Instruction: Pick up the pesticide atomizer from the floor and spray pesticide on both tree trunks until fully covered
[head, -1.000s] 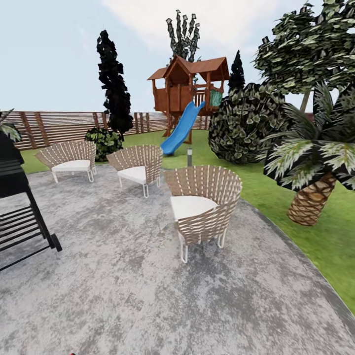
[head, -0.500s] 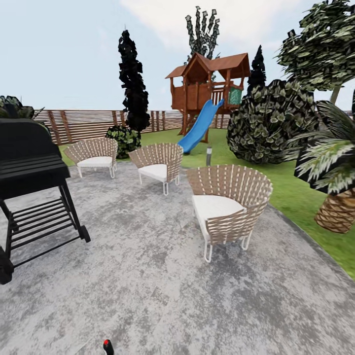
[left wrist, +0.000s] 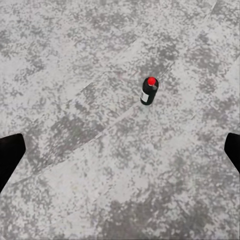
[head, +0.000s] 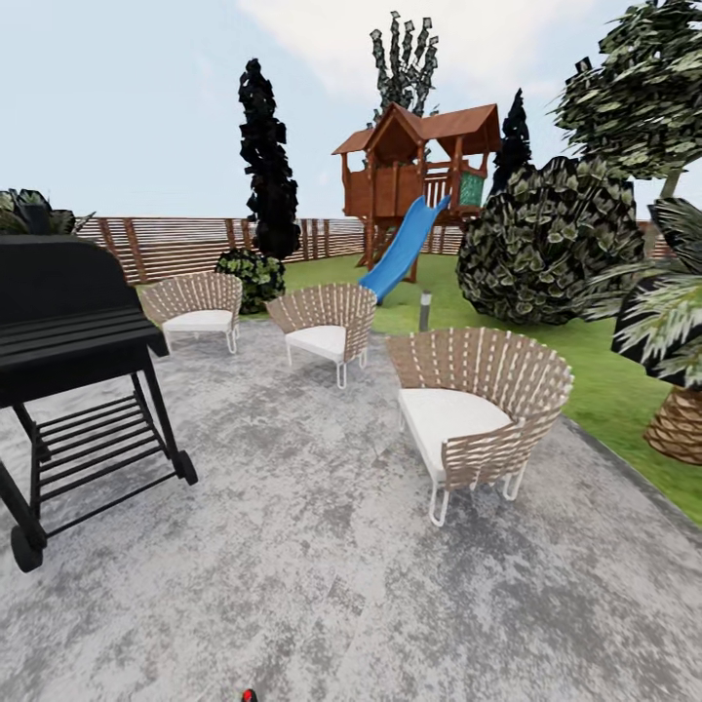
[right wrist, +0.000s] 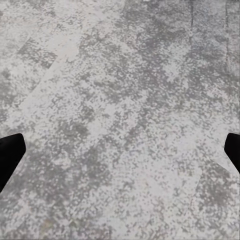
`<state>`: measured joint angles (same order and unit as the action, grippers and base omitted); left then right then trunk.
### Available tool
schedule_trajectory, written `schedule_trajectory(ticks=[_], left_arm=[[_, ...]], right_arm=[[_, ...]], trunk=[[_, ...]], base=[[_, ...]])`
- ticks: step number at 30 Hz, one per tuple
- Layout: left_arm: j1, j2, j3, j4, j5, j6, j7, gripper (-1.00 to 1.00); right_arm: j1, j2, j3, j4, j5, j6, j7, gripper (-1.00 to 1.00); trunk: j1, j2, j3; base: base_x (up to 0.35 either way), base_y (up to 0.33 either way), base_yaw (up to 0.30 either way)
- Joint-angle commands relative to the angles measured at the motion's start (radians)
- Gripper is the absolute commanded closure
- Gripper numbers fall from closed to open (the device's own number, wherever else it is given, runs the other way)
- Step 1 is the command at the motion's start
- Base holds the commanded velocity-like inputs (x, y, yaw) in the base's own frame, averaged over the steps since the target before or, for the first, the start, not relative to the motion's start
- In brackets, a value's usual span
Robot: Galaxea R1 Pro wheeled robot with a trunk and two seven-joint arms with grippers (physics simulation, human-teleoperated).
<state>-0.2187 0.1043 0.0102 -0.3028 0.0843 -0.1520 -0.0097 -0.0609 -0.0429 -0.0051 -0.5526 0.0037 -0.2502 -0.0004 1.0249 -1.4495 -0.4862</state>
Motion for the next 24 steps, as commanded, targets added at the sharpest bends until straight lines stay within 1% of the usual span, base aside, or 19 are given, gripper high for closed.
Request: schedule_trajectory(ticks=[1, 24], left_arm=[[-0.001, 0.000, -0.001, 0.001, 0.009, -0.003, -0.001, -1.00], [-0.001, 0.000, -0.001, 0.001, 0.009, -0.003, -0.001, -1.00]], right_arm=[[0.000, 0.000, -0.001, 0.000, 0.000, -0.002, 0.001, -1.00], [0.000, 0.000, -0.003, -0.001, -0.002, -0.001, -0.001, -1.00]], trunk=[[0.000, -0.001, -0.001], [0.000, -0.001, -0.035]], base=[[0.041, 0.336, 0.000], [0.002, 0.338, 0.000]])
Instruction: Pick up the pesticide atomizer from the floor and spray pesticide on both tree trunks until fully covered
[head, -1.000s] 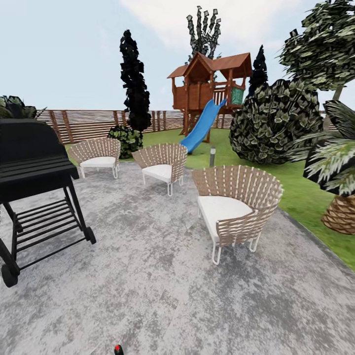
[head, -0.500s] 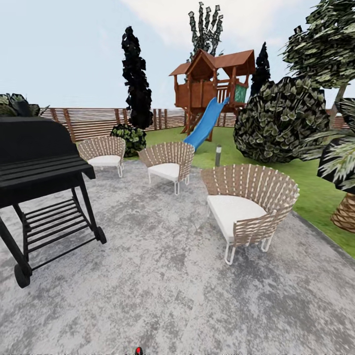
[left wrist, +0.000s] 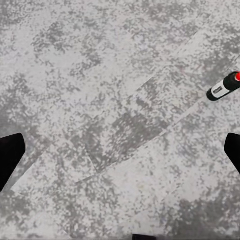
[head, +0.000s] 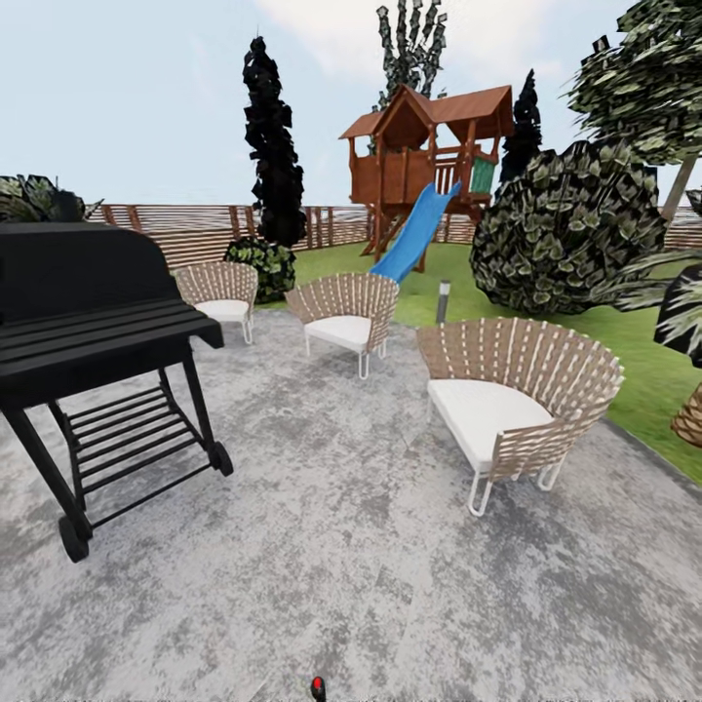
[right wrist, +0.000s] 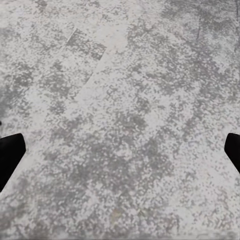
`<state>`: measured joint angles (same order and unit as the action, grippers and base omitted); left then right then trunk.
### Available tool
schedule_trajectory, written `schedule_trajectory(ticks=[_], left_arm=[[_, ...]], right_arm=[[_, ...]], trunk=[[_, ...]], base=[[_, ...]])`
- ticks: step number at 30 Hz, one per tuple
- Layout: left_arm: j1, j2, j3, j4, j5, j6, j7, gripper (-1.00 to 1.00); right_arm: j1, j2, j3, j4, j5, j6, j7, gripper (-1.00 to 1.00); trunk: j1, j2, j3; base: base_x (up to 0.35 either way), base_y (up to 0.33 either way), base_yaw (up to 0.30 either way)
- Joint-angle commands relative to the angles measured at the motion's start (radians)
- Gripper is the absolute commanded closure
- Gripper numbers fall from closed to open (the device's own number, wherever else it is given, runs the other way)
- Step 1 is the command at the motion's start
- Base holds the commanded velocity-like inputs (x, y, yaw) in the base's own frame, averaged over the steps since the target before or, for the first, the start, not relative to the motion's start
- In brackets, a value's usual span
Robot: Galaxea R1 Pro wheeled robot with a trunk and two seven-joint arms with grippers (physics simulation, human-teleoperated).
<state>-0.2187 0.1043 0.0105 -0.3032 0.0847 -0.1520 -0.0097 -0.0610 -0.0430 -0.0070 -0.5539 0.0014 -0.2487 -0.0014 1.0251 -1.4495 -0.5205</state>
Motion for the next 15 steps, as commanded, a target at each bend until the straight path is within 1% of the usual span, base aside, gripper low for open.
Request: schedule_trajectory(ticks=[1, 7, 15], left_arm=[[-0.001, 0.000, -0.001, 0.001, 0.009, -0.003, -0.001, -1.00], [-0.001, 0.001, 0.000, 0.001, 0.009, -0.002, -0.001, -1.00], [-0.001, 0.002, 0.000, 0.001, 0.009, -0.002, -0.001, -1.00]], right_arm=[[0.000, 0.000, -0.001, 0.000, 0.000, -0.003, -0.001, -1.00], [0.000, 0.000, 0.000, 0.000, -0.001, -0.003, -0.002, -1.00], [0.000, 0.003, 0.001, 0.000, -0.001, -0.003, -0.002, -1.00]], trunk=[[0.000, -0.001, -0.003], [0.000, -0.001, -0.012], [0.000, -0.001, -0.014]], base=[[0.000, 0.338, 0.000], [0.000, 0.338, 0.000], [0.000, 0.338, 0.000]])
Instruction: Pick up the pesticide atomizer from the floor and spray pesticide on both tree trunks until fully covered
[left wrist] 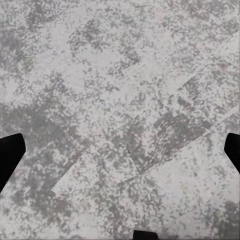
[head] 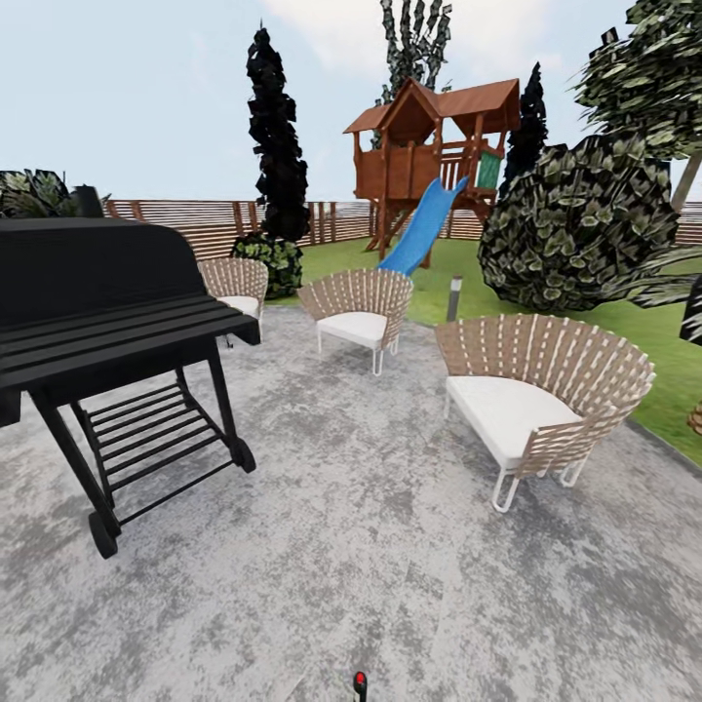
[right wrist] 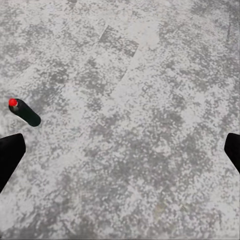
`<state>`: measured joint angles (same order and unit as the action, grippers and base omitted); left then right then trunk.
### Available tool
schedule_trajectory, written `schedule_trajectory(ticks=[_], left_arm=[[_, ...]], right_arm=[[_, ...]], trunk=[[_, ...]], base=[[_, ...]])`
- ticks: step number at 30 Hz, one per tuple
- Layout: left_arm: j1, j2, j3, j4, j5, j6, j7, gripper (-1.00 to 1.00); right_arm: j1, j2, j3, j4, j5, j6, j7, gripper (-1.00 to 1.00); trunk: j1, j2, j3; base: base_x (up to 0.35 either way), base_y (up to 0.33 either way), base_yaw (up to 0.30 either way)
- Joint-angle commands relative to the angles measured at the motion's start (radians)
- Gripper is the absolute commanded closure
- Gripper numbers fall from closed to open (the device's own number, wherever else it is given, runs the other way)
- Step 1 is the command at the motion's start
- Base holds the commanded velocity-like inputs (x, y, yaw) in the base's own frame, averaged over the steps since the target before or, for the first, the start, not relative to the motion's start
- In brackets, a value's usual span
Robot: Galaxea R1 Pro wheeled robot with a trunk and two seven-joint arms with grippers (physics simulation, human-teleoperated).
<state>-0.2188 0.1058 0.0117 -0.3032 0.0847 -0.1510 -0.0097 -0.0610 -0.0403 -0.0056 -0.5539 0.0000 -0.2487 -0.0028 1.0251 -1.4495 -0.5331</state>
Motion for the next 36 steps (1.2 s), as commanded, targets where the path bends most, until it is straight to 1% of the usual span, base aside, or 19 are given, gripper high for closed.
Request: schedule_trajectory(ticks=[1, 6, 9, 36], left_arm=[[-0.001, 0.000, -0.001, 0.001, 0.009, -0.003, -0.001, -1.00], [-0.001, 0.000, -0.001, 0.001, 0.009, -0.003, -0.001, -1.00], [-0.001, 0.000, -0.001, 0.001, 0.009, -0.003, -0.001, -1.00], [-0.001, 0.003, 0.000, 0.001, 0.012, -0.004, -0.001, -1.00]], right_arm=[[0.000, 0.000, -0.001, 0.000, 0.000, -0.003, 0.000, -1.00], [0.000, 0.001, 0.000, 0.000, 0.000, -0.003, -0.002, -1.00], [0.000, 0.001, 0.000, 0.000, 0.000, -0.003, -0.002, -1.00], [0.000, 0.001, -0.002, 0.002, 0.000, -0.003, -0.002, -1.00]], trunk=[[0.000, 0.000, -0.001], [0.000, 0.000, -0.001], [0.000, 0.000, -0.001], [0.000, 0.000, -0.010]], base=[[0.000, 0.338, 0.000], [0.000, 0.338, -0.020], [0.000, 0.338, -0.190], [0.000, 0.338, -0.285]])
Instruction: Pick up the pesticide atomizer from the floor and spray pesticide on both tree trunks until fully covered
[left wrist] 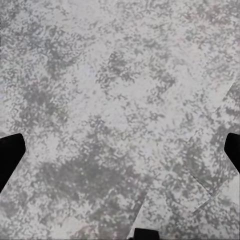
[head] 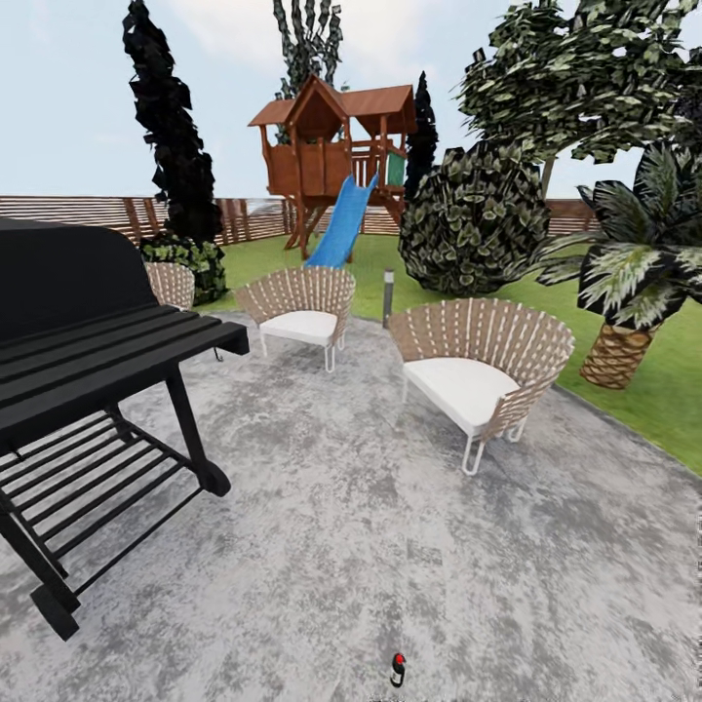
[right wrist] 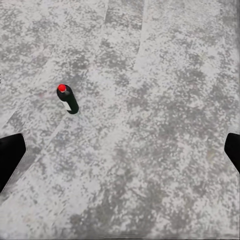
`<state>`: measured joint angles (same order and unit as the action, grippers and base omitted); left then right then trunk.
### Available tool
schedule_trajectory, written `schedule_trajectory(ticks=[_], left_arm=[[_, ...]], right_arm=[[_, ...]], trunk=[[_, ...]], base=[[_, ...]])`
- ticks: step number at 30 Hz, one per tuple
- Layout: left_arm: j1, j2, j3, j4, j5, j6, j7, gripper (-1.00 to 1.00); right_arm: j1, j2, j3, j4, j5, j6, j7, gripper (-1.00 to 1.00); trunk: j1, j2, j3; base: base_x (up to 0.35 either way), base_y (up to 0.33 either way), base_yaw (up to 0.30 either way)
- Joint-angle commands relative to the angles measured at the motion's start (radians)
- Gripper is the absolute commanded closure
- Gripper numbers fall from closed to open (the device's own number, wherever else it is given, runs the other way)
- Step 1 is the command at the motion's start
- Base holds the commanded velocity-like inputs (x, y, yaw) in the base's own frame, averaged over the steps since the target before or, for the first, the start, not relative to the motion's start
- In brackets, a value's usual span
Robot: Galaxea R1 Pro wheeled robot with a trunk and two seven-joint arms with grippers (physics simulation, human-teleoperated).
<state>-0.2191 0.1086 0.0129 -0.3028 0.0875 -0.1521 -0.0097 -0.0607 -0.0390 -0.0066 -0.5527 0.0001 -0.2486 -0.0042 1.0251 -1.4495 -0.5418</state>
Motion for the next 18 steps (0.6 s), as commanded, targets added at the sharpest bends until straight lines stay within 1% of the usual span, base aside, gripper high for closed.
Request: schedule_trajectory(ticks=[1, 5, 7, 11, 18], left_arm=[[0.000, 0.000, -0.001, 0.001, 0.009, -0.003, -0.001, -1.00], [0.000, 0.001, -0.002, 0.001, 0.009, -0.003, 0.000, -1.00], [0.000, 0.001, -0.002, 0.000, 0.009, -0.003, 0.000, -1.00], [0.000, -0.001, -0.002, -0.006, 0.009, -0.003, 0.000, -1.00], [0.000, -0.003, -0.002, -0.009, 0.010, -0.003, 0.001, -1.00]], right_arm=[[-0.001, 0.000, 0.000, 0.000, 0.000, -0.003, 0.000, -1.00], [-0.001, 0.000, 0.000, 0.000, 0.000, -0.003, 0.000, -1.00], [-0.001, 0.000, 0.000, 0.000, 0.000, -0.003, 0.000, -1.00], [-0.001, 0.001, 0.000, 0.001, 0.000, -0.003, 0.000, -1.00], [-0.001, 0.001, 0.000, 0.000, 0.000, -0.003, 0.000, -1.00]], trunk=[[0.000, -0.001, -0.001], [0.000, -0.001, -0.003], [0.000, -0.001, -0.004], [0.000, -0.001, -0.006], [0.000, -0.001, -0.010]], base=[[0.000, 0.338, -0.290], [0.000, 0.332, -0.290], [0.000, 0.243, -0.290], [0.000, 0.075, -0.290], [0.000, 0.009, -0.290]])
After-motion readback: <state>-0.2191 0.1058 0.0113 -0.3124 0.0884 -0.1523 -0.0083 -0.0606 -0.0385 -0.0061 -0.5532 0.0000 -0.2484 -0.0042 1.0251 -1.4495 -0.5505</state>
